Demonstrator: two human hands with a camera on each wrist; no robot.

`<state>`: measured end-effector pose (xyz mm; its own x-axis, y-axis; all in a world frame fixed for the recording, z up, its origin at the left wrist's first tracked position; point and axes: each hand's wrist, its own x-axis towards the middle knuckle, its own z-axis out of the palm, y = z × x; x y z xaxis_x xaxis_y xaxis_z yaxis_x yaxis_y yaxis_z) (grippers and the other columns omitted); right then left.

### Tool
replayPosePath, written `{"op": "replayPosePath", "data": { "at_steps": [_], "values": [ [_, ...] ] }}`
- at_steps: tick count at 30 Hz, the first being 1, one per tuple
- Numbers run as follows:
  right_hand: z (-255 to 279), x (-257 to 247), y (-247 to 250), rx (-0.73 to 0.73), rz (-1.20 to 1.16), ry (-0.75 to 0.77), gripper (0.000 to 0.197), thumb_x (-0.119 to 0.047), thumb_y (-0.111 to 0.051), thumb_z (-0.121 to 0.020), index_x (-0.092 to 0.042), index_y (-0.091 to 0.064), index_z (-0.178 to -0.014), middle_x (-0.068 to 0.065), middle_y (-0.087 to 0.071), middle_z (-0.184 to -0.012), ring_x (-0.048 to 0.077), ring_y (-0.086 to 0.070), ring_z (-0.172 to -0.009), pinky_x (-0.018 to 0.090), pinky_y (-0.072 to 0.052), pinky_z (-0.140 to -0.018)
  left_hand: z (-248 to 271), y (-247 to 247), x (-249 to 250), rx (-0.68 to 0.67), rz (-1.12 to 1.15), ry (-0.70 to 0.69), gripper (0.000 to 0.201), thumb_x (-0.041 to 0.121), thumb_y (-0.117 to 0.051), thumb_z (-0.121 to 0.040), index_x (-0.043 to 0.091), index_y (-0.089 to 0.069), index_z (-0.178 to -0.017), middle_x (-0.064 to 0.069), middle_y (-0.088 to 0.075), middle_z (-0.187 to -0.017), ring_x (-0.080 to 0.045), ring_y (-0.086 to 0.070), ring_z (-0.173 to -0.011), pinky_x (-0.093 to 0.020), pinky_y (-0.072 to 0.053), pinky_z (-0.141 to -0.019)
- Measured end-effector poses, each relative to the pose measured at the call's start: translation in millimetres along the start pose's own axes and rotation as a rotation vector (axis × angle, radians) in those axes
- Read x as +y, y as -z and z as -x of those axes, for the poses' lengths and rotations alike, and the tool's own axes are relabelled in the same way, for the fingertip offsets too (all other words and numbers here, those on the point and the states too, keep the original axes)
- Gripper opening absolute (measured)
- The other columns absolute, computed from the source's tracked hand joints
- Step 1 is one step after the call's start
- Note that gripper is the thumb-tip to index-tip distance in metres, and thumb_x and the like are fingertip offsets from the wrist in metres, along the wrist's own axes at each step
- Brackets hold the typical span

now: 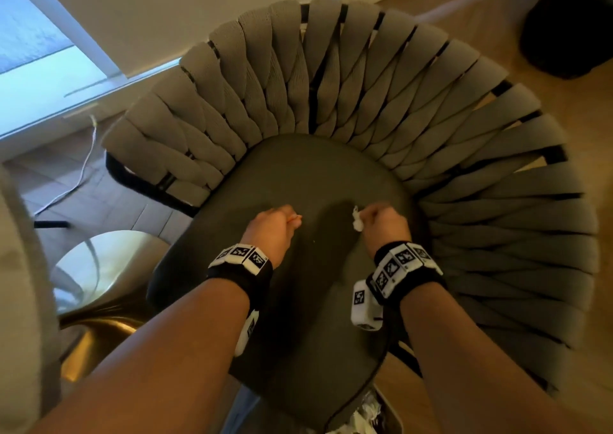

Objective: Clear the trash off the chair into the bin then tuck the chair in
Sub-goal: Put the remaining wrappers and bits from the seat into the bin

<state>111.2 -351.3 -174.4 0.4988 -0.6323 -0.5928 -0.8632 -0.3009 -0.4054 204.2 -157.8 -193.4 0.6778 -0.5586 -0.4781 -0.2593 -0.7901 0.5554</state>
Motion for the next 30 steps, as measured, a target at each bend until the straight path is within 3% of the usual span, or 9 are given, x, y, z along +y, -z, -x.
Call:
{"op": "replayPosePath", "data": {
  "at_steps": [4, 8, 12, 16, 18, 21, 23, 27, 30],
  "values": [
    [66.9, 34.7, -18.4, -0.024, -0.092, 0.057, 0.021, -0.02, -0.053, -0.094, -0.028, -0.055, -0.075, 0.01, -0.069, -0.099, 0.029, -0.065, -0.095, 0.024, -0.042, -0.073, 61.1, -23.6, 6.6, -0.002, 0.04, 0.018, 0.026, 0.038, -0.038, -0.104, 0.018, -0.056, -0.102, -0.001, -0.063, -0.09, -0.018, -0.062, -0.082, -0.041, -0.053, -0.079],
    [142.3, 88.9, -36.5, -0.058, -0.085, 0.108, 0.015, -0.02, -0.054, -0.094, -0.026, -0.058, -0.081, 0.006, -0.068, -0.093, 0.026, -0.064, -0.094, 0.029, -0.048, -0.078, 143.7, -68.1, 13.1, -0.016, 0.103, 0.065, 0.031, 0.043, -0.032, -0.104, 0.02, -0.052, -0.098, -0.002, -0.062, -0.08, -0.017, -0.063, -0.07, -0.04, -0.054, -0.072],
    [212.0, 164.2, -51.9, -0.12, -0.055, 0.105, 0.007, -0.023, -0.053, -0.096, -0.023, -0.058, -0.09, -0.001, -0.063, -0.088, 0.02, -0.062, -0.087, 0.032, -0.048, -0.072, 234.1, -138.9, 16.7, -0.058, 0.209, 0.124, 0.029, 0.042, -0.034, -0.104, 0.023, -0.053, -0.093, -0.001, -0.064, -0.077, -0.015, -0.063, -0.066, -0.032, -0.049, -0.065],
    [250.3, 253.2, -81.1, -0.239, 0.002, 0.055, 0.01, -0.025, -0.05, -0.097, -0.022, -0.055, -0.088, 0.004, -0.063, -0.091, 0.023, -0.06, -0.083, 0.032, -0.047, -0.069, 301.5, -228.5, 5.3, -0.118, 0.173, 0.144, 0.026, 0.034, -0.041, -0.103, 0.015, -0.056, -0.094, -0.001, -0.059, -0.079, -0.025, -0.062, -0.077, -0.033, -0.043, -0.069],
    [259.0, 297.2, -100.5, -0.259, 0.035, 0.012, 0.013, -0.025, -0.051, -0.096, -0.025, -0.053, -0.083, 0.004, -0.063, -0.09, 0.022, -0.059, -0.082, 0.032, -0.048, -0.07, 324.1, -267.3, -1.1, -0.133, 0.112, 0.128, 0.025, 0.033, -0.045, -0.103, 0.015, -0.062, -0.099, 0.002, -0.055, -0.086, -0.022, -0.06, -0.081, -0.029, -0.038, -0.069],
    [264.6, 347.6, -129.7, -0.296, 0.104, -0.041, 0.011, -0.025, -0.052, -0.094, -0.018, -0.059, -0.095, 0.009, -0.066, -0.094, 0.028, -0.062, -0.09, 0.037, -0.052, -0.076, 343.0, -313.6, -13.5, -0.15, 0.113, 0.184, 0.025, 0.032, -0.051, -0.101, 0.02, -0.07, -0.113, -0.002, -0.061, -0.109, -0.019, -0.06, -0.091, -0.028, -0.045, -0.079],
    [261.8, 368.1, -145.9, -0.304, 0.104, -0.049, 0.009, -0.023, -0.053, -0.094, -0.017, -0.06, -0.092, 0.009, -0.067, -0.092, 0.028, -0.063, -0.092, 0.036, -0.053, -0.076, 343.7, -337.0, -21.8, -0.155, 0.128, 0.189, 0.024, 0.027, -0.055, -0.099, 0.019, -0.071, -0.115, -0.005, -0.063, -0.117, -0.022, -0.062, -0.1, -0.029, -0.048, -0.089],
    [238.6, 392.2, -180.8, -0.267, 0.169, 0.014, 0.015, -0.025, -0.054, -0.093, -0.016, -0.063, -0.101, 0.009, -0.069, -0.098, 0.027, -0.064, -0.094, 0.033, -0.053, -0.079, 324.7, -372.7, -39.2, -0.134, 0.112, 0.196, 0.021, 0.026, -0.057, -0.097, 0.018, -0.07, -0.112, -0.006, -0.066, -0.112, -0.02, -0.064, -0.098, -0.032, -0.051, -0.089],
    [219.6, 402.3, -199.0, -0.286, 0.19, 0.023, 0.024, -0.026, -0.059, -0.091, -0.027, -0.064, -0.115, 0.005, -0.063, -0.123, 0.025, -0.061, -0.108, 0.029, -0.048, -0.081, 302.5, -389.1, -51.1, -0.246, 0.155, 0.218, 0.041, 0.03, -0.064, -0.092, 0.032, -0.056, -0.133, -0.001, -0.065, -0.117, -0.019, -0.064, -0.104, -0.036, -0.052, -0.094]
  ]
}}
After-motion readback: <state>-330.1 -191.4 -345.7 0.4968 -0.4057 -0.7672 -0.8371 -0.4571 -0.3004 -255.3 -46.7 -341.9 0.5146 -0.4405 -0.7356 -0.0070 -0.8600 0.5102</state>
